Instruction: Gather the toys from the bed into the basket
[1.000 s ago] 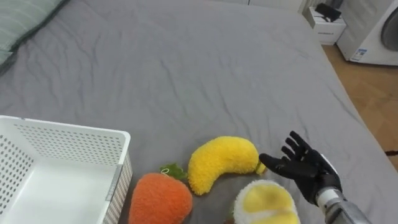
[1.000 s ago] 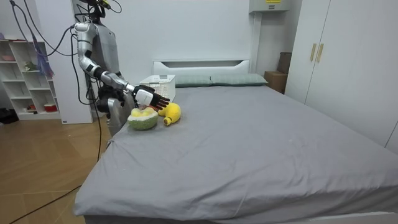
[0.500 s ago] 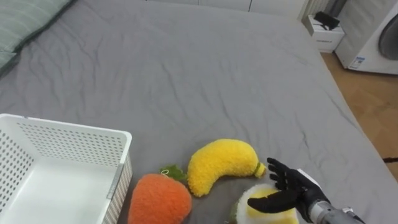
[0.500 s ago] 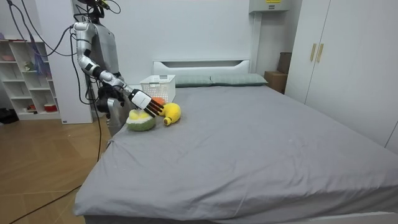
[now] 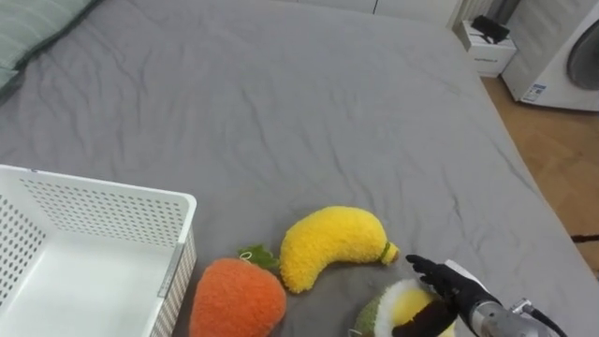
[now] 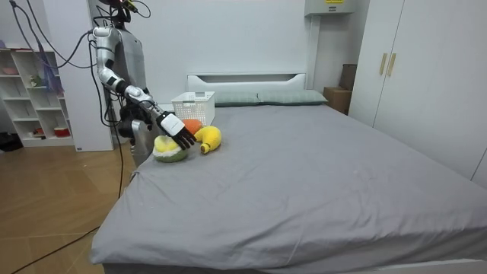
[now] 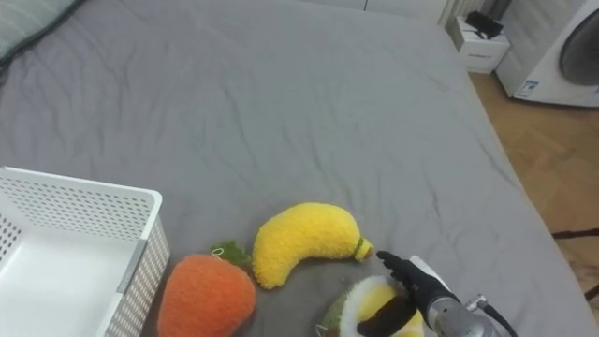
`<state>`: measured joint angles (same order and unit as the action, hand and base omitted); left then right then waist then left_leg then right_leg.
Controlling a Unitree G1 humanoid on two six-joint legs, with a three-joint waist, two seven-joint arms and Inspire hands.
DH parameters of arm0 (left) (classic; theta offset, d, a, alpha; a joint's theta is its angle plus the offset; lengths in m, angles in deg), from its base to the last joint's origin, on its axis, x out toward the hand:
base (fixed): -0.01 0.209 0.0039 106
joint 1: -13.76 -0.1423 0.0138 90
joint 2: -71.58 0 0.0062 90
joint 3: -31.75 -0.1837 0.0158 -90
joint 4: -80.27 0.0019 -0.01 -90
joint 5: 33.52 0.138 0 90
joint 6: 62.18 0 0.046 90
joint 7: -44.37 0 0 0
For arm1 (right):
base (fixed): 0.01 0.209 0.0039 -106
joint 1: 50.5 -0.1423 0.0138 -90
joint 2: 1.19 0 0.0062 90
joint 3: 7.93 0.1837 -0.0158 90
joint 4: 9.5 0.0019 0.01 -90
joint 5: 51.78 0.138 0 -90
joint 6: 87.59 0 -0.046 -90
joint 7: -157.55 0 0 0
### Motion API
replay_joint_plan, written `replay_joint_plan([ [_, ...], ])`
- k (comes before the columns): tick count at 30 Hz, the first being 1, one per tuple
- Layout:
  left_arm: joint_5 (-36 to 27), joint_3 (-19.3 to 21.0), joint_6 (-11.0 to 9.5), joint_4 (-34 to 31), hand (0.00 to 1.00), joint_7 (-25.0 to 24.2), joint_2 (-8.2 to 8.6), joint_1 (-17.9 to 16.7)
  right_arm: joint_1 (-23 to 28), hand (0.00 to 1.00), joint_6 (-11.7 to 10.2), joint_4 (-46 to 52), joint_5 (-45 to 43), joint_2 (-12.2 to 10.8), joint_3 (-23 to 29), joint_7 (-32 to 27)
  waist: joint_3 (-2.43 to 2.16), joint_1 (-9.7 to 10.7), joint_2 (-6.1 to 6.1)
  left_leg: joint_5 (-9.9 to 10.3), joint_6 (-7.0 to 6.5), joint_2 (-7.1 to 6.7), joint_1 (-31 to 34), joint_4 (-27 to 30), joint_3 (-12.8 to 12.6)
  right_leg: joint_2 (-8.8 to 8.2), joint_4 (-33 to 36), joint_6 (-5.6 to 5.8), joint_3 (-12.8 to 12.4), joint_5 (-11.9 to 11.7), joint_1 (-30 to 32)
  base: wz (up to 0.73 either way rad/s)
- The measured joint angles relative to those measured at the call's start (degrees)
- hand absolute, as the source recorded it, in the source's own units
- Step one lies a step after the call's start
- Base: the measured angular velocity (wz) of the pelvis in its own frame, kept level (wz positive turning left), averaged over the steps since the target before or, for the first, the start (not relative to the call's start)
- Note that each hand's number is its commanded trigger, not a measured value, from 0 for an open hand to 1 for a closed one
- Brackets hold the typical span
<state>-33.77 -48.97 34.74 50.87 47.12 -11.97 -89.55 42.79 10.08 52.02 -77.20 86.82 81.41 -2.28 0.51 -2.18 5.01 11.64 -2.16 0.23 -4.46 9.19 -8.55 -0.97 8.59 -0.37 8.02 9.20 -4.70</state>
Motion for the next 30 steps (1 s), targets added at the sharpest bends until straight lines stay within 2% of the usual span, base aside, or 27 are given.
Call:
replay_joint_plan([
  [4,0.9,0.01,0.12,-0.01,0.0,-0.4,-0.22,0.2,-0.03,0.0,0.0,0.07,-3.2,0.0,0.0,0.48,0.06,-0.07,-0.21,0.0,0.0,0.0,0.08,-0.01,0.0,0.0,0.01,0.0,0.0,0.0,0.06,0.0],
  [9,1.1,0.02,0.13,0.02,0.0,-0.97,-0.21,0.53,-0.02,0.0,0.03,0.48,-5.36,0.0,-0.01,0.69,-0.27,-0.22,-0.7,0.0,0.0,0.0,-0.13,0.0,0.03,-0.01,0.04,0.0,0.04,0.0,-0.09,0.0],
  [10,1.17,0.0,0.13,0.07,0.0,-0.97,-0.2,0.53,-0.02,0.05,0.03,0.48,-5.86,-0.01,-0.02,0.7,-0.34,-0.24,-0.83,0.0,0.0,0.0,-0.13,0.0,0.03,-0.01,0.06,0.0,0.09,0.0,-0.09,0.0],
  [11,1.38,0.0,0.12,0.14,0.0,-0.96,-0.17,0.53,-0.02,0.27,0.04,0.48,-6.84,-0.02,-0.05,0.69,-0.54,-0.33,-0.82,0.0,0.0,-0.01,-0.16,0.0,0.03,-0.01,0.08,0.0,0.16,0.0,-0.14,0.0],
  [12,1.52,-0.05,0.13,0.12,0.0,-0.94,-0.1,0.96,0.0,0.67,0.08,0.42,-7.07,-0.05,-0.25,0.53,-0.47,-0.53,-1.08,0.0,0.0,0.0,-0.25,0.01,-0.02,-0.01,0.1,0.0,0.08,0.0,-0.22,0.0],
  [14,1.04,-0.3,0.12,0.08,0.0,-0.8,0.22,1.28,0.07,1.0,0.08,-0.25,-7.54,-0.31,-0.52,0.32,-0.52,-0.99,-1.15,-0.01,-0.01,0.0,-0.36,0.0,-0.05,-0.06,0.16,0.0,0.06,0.0,-0.29,0.0],
  [17,0.92,-0.56,-0.05,-0.29,0.0,-0.46,1.03,1.58,0.35,1.0,0.2,-0.76,-10.39,-1.92,-0.66,-0.57,-0.52,-1.38,-1.23,-0.01,-0.01,-0.01,-0.35,0.07,0.0,-0.07,0.17,0.0,0.02,0.0,-0.4,0.01],
  [20,0.91,-0.8,-0.05,-0.97,0.0,-0.36,1.1,1.51,0.35,1.0,0.21,-0.77,-11.45,-2.88,-0.99,-2.47,-0.44,-1.43,-1.32,-0.01,-0.01,-0.02,-0.3,0.13,0.15,-0.07,0.13,0.0,0.13,0.0,-0.49,0.01],
  [26,0.91,-1.53,-0.65,-1.12,0.0,0.22,1.1,1.53,0.38,1.0,0.27,-0.85,-13.52,-3.35,-2.46,-4.49,-0.13,-1.38,-1.27,-0.01,-0.01,-0.13,-0.02,0.13,0.6,-0.11,0.01,0.03,0.46,0.02,-0.41,0.02],
  [30,0.93,-1.55,-0.91,-1.12,0.0,0.22,1.12,1.56,0.63,1.0,0.25,-0.86,-13.67,-3.97,-2.62,-4.73,-0.1,-1.38,-1.25,-0.02,-0.01,-0.16,0.27,0.12,0.78,-0.11,-0.1,0.07,0.64,0.05,-0.23,0.0],
])
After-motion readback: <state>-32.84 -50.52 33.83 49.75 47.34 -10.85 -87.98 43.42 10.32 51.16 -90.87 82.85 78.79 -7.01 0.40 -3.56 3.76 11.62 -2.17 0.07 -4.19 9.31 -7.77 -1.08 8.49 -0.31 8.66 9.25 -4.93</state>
